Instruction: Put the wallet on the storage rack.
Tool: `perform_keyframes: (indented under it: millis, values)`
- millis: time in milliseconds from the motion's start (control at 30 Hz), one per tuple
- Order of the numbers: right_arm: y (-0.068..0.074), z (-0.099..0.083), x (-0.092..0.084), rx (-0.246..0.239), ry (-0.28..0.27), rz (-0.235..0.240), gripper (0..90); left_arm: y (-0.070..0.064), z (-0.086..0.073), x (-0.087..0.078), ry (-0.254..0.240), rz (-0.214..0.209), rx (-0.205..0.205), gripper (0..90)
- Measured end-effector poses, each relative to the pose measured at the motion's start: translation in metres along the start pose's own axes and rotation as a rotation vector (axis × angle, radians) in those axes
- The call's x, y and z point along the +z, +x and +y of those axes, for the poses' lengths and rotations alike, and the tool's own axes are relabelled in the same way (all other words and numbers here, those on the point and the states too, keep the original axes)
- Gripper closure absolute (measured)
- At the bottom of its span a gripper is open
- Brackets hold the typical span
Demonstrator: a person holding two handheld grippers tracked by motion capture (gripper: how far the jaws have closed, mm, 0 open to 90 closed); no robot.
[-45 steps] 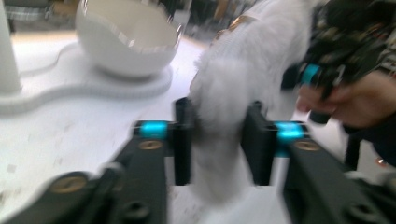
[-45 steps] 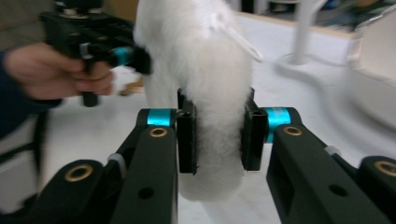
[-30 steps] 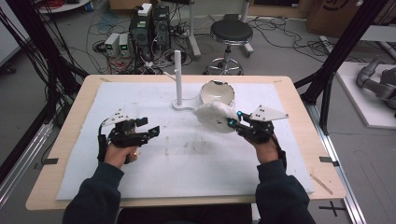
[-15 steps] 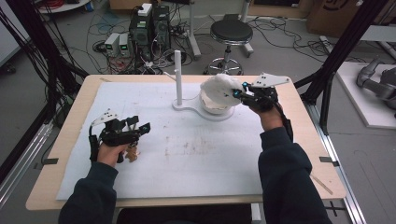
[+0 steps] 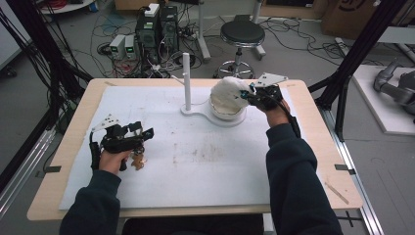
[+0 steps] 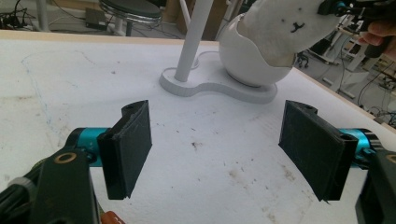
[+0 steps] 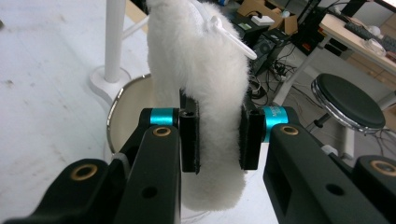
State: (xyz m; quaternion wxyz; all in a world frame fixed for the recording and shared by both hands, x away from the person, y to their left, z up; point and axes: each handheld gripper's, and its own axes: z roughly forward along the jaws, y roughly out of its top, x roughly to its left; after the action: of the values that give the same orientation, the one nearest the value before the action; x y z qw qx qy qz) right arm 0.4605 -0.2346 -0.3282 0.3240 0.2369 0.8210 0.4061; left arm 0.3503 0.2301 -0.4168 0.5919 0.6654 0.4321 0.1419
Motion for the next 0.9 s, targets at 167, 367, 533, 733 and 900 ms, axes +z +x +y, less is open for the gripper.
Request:
perform_keyframes:
  millis: [167, 367, 533, 733, 900]
  values:
    - [0.005, -0.001, 0.012, -0.065, 0.022, -0.006, 75.3, 0.0, -0.001, 0.0, 0.005, -0.002, -0.004, 25.1]
    - [0.007, -0.004, 0.021, -0.114, 0.059, -0.033, 75.4, 0.0, -0.001, 0.002, 0.018, -0.006, -0.006, 25.1]
    - [0.008, 0.003, 0.018, -0.218, 0.091, -0.074, 76.1, 0.0, -0.002, 0.002, 0.022, -0.006, -0.008, 25.4]
    - [0.008, 0.013, 0.022, -0.305, 0.158, -0.055, 76.2, -0.001, -0.002, 0.004, 0.031, -0.012, -0.01, 25.4]
    - [0.019, 0.013, 0.039, -0.329, 0.207, 0.006, 74.0, -0.001, -0.003, 0.004, 0.03, -0.015, -0.012, 26.0]
